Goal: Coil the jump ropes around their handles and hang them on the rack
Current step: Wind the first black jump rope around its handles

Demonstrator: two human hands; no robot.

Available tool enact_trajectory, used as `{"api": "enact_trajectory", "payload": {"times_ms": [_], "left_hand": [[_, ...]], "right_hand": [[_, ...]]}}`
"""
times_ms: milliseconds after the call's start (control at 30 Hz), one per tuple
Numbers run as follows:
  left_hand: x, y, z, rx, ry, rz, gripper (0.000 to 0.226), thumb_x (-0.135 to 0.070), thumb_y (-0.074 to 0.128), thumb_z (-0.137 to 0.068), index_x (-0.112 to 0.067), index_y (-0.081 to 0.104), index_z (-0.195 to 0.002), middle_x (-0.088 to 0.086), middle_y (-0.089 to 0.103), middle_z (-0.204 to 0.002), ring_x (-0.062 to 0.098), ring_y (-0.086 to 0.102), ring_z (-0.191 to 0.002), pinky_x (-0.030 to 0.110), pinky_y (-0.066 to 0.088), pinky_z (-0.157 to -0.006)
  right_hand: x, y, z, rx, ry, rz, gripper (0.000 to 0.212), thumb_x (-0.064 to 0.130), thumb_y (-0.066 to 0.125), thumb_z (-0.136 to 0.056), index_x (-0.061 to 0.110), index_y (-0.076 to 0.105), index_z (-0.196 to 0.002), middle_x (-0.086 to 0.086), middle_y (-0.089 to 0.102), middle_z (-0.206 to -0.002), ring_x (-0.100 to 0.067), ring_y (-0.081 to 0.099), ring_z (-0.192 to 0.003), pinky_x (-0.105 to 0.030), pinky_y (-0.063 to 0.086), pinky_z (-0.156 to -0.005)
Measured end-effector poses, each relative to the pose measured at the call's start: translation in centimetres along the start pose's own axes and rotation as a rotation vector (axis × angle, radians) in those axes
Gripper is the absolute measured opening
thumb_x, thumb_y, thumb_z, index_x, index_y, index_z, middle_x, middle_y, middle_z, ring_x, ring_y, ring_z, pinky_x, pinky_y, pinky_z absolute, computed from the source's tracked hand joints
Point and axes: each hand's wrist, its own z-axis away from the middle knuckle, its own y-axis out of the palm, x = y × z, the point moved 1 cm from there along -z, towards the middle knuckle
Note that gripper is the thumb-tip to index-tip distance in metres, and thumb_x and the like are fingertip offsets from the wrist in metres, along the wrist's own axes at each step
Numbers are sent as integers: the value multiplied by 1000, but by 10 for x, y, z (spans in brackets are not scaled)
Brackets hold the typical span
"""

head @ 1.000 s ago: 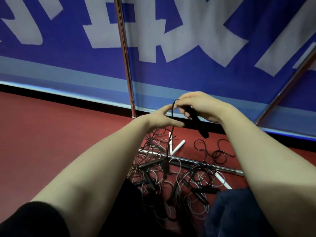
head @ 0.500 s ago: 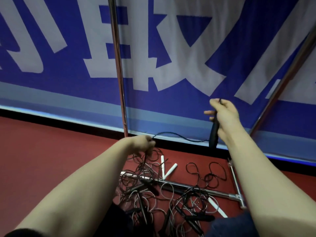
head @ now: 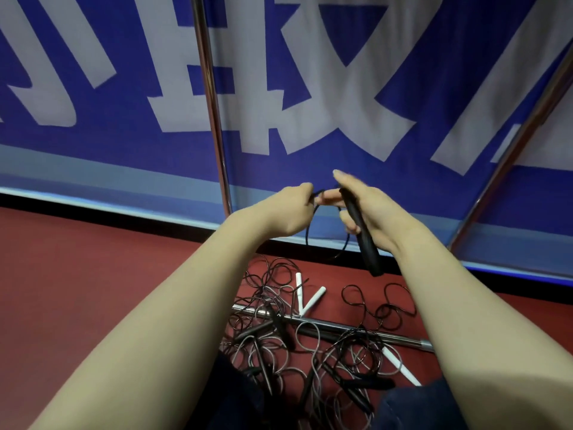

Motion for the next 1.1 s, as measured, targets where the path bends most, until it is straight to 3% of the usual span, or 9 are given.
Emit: {"api": "enact_trajectory", "payload": {"times_ms": [100,267,400,500,567,700,767,933,1100], "left_hand": [[-9,8,1,57,80,-5,24,-9,35,-100,-10,50,-118,13,62,-115,26,57,-92,32,46,-79],[3,12,5,195,-49,412,15,-22,66,-92,-9,58,-93,4,59,-66,16,51,-54,21,40,-50],[67,42,16,630,-289,52,15,-17,67,-92,-7,64,-81,-2,61,-49,8,54,-40,21,47,-46],[108,42,23,696,-350,-131,15,-13,62,-95,0,69,-99,2,73,-73,8,64,-63,23,53,-72],[121,39,25,640,-389,-193,15,-12,55,-98,-3,67,-97,11,75,-94,15,68,-76,19,51,-67],[103,36,19,469,-295,-175,22,-16,47,-102,-16,57,-83,1,66,-66,9,62,-48,24,48,-52],[86,35,9,377,-165,-190,17,-22,52,-101,-16,66,-94,0,65,-68,15,61,-56,28,50,-63],[39,32,2,159,5,22,10,-25,67,-92,-17,61,-89,-6,62,-70,9,55,-62,25,43,-65],[15,22,4,25,-6,517,11,-22,57,-99,-13,50,-97,3,62,-76,14,52,-60,23,44,-58]], "right_hand": [[-7,2,-2,-66,-5,-17,31,36,68,-90,5,68,-90,-11,71,-74,-12,36,-37,-21,32,-39],[11,-17,-12,-317,-136,-562,19,10,54,-96,8,54,-78,-11,73,-76,-10,44,-39,-21,39,-40],[-12,-74,-13,-752,-266,-910,17,2,39,-101,4,41,-84,-18,60,-64,-21,64,-42,-28,52,-44],[-36,-109,-8,-980,-315,-844,19,7,33,-104,7,34,-85,-19,55,-81,-18,64,-44,-28,54,-44],[-53,-122,-5,-1022,-120,-772,20,6,37,-103,8,37,-83,-14,52,-88,-26,61,-54,-30,55,-41],[-97,-109,-4,-576,580,118,10,-4,53,-94,1,48,-101,-19,58,-80,-32,55,-36,-35,47,-30],[-98,-92,-8,-404,513,403,7,-3,60,-90,-4,58,-83,-19,62,-54,-18,49,-25,-19,38,-29],[-48,-41,-4,117,201,42,26,2,63,-87,3,66,-112,-10,72,-110,-8,36,-31,-17,28,-35],[-19,0,4,392,68,228,8,9,61,-93,7,64,-100,-6,66,-73,-9,43,-35,-19,32,-38]]}}
